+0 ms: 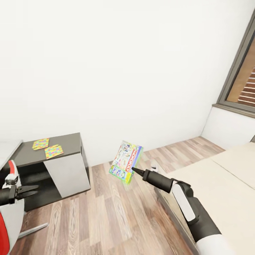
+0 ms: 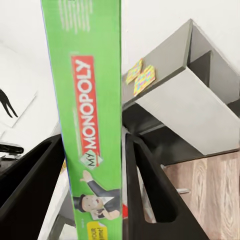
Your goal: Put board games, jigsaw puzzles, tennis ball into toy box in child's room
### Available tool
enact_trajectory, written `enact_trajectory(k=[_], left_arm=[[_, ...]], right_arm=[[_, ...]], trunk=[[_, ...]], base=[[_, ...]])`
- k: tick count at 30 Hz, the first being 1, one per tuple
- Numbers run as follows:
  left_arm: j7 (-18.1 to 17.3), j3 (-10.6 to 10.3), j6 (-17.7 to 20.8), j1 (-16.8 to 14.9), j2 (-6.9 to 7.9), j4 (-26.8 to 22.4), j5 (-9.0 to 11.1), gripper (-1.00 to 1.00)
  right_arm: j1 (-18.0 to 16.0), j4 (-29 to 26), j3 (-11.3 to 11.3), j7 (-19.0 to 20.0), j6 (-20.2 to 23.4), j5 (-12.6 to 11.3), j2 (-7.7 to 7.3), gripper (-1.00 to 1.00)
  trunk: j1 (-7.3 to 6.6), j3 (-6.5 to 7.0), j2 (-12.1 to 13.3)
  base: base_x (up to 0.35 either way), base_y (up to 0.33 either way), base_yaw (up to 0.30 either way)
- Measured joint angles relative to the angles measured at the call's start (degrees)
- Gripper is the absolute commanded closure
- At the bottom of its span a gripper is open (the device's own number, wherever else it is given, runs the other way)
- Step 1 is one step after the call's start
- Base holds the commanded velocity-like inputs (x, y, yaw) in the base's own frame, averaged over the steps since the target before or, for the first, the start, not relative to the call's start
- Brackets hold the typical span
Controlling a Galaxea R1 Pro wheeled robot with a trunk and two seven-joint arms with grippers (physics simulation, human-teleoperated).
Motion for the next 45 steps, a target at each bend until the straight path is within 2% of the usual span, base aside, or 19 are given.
enact_trajectory(k=[1,3,6,10,15,17,23,33,40,45], left_arm=[[0.00,-0.01,0.00,0.06,0.36,-0.01,0.93,-1.00],[-0.01,-0.07,0.03,0.31,1.34,-0.04,5.35,-1.00],[-0.01,-0.08,0.42,0.41,2.04,-0.21,7.77,-1.00],[-0.01,-0.12,1.66,0.44,2.27,-2.10,8.61,-1.00],[0.00,-0.23,3.52,0.48,2.33,-4.70,9.86,-1.00],[0.00,-0.27,3.73,0.52,2.33,-4.96,10.03,-1.00],[0.00,-0.29,3.91,0.70,2.34,-5.13,10.15,-1.00],[0.00,-0.29,5.73,0.72,2.34,-5.15,10.15,-1.00],[-0.01,-0.12,5.93,2.17,2.29,-5.25,10.36,-1.00],[-0.01,-0.05,5.90,2.56,2.32,-5.30,11.48,-1.00]], right_arm=[[0.24,-0.96,0.01,-0.02,0.17,0.28,-0.35,1.00],[0.99,-3.60,-0.13,-0.04,0.93,-0.09,-1.47,1.00],[1.29,-4.69,-0.34,0.00,1.21,-0.23,-1.96,1.00],[1.38,-5.08,-0.42,0.02,1.35,-0.27,-2.10,1.00],[1.40,-5.18,-0.40,0.02,1.33,-0.25,-2.13,1.00],[1.40,-5.18,-0.37,0.02,1.30,-0.22,-2.13,1.00],[1.40,-5.19,-0.34,0.02,1.28,-0.14,-2.13,1.00],[1.40,-5.12,-0.07,0.03,1.14,0.44,-2.11,1.00],[1.41,-5.21,0.07,-0.20,1.17,0.44,-2.06,1.00],[1.41,-4.99,0.07,-0.50,0.87,0.59,-2.05,1.00]], trunk=[[-0.22,0.18,0.41],[-0.66,0.54,1.21],[-1.32,1.08,2.43],[-2.20,1.80,4.04],[-2.20,1.81,4.06],[-2.20,1.81,4.06],[-3.52,2.88,6.45],[-3.52,2.89,6.48],[-3.55,2.89,6.47],[-3.56,2.89,6.47]], base=[[0.000,0.000,0.292],[0.000,0.000,0.292],[0.000,0.000,0.292],[0.000,0.000,0.292],[0.000,0.000,0.292],[0.000,0.000,0.292],[0.000,0.000,0.292],[0.000,0.000,0.286],[0.166,0.000,0.068],[0.312,0.000,0.004]])
